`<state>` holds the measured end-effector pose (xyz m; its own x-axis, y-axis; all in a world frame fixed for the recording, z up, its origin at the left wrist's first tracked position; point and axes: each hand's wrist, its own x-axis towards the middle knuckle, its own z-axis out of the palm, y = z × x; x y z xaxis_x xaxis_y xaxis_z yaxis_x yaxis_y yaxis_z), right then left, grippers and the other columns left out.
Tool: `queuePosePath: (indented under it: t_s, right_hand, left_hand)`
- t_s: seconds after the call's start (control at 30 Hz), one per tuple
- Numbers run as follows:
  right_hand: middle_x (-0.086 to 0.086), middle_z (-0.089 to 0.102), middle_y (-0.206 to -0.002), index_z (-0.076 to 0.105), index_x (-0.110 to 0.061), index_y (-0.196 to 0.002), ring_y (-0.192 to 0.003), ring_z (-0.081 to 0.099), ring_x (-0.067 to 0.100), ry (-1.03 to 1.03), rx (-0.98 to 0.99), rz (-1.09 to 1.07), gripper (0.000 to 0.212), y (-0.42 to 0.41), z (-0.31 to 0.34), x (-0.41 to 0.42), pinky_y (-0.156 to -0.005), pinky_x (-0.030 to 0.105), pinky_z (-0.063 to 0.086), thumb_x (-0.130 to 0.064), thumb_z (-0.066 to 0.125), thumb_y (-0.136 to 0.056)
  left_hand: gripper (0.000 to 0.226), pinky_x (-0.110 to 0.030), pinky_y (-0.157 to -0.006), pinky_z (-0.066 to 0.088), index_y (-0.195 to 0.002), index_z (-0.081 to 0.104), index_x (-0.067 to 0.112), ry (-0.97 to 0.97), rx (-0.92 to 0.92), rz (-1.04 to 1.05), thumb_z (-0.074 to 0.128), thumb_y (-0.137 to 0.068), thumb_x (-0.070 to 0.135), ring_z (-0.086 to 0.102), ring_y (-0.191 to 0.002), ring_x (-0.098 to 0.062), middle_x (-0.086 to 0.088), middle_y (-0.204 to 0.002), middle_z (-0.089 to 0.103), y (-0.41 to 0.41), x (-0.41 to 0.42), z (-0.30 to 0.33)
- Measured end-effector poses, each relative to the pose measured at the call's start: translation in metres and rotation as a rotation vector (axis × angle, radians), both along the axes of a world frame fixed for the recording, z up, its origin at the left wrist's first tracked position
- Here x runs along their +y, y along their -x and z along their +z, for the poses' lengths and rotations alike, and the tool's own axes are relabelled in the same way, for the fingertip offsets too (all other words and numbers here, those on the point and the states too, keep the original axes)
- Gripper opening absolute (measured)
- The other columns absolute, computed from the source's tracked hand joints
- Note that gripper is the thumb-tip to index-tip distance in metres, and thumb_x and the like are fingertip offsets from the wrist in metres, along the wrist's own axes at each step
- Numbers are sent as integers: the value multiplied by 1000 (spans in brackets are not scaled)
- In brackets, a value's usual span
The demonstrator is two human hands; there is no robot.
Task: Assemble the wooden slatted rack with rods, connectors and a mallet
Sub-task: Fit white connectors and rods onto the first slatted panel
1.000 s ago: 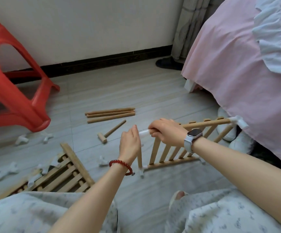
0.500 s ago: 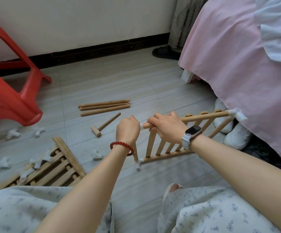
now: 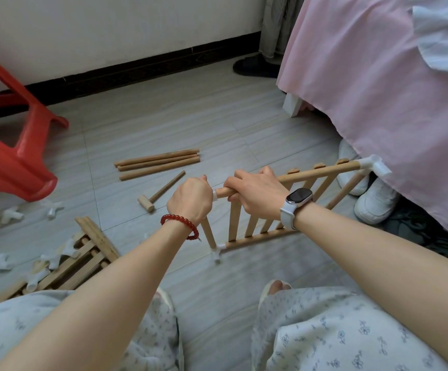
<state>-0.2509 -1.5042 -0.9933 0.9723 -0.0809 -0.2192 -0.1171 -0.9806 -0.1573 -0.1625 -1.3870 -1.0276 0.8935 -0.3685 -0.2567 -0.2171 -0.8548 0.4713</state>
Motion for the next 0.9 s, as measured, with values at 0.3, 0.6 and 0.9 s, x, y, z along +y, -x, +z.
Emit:
queuePosePath:
  t_s: [0.3,0.6,0.9]
  right_hand:
    - [-2,47,-103,48,-25,-117,-84,53,21,-22,0,-7,21,4,-1,-2,-82,35,26,-30,37,-100]
    - [-3,47,-100,48,-26,-118,-83,54,20,-48,-3,-18,22,1,2,-4,-85,35,26,-33,38,-100]
    - [-4,43,-98,47,-25,-119,-81,52,20,-43,-3,-9,23,5,3,-2,-88,36,27,-33,36,-100]
  left_hand:
    - [47,-33,-61,36,-71,46,17,105,-12,-34,19,-103,39,52,-70,-22,-8,-78,60,3,-2,3]
    - [33,-33,-74,38,-86,51,18,734,385,522,32,-101,39,45,-74,-12,-1,-83,49,35,2,7]
    - [48,-39,-81,50,-104,45,16,247,201,298,27,-92,59,55,-85,-26,-1,-93,52,36,15,4]
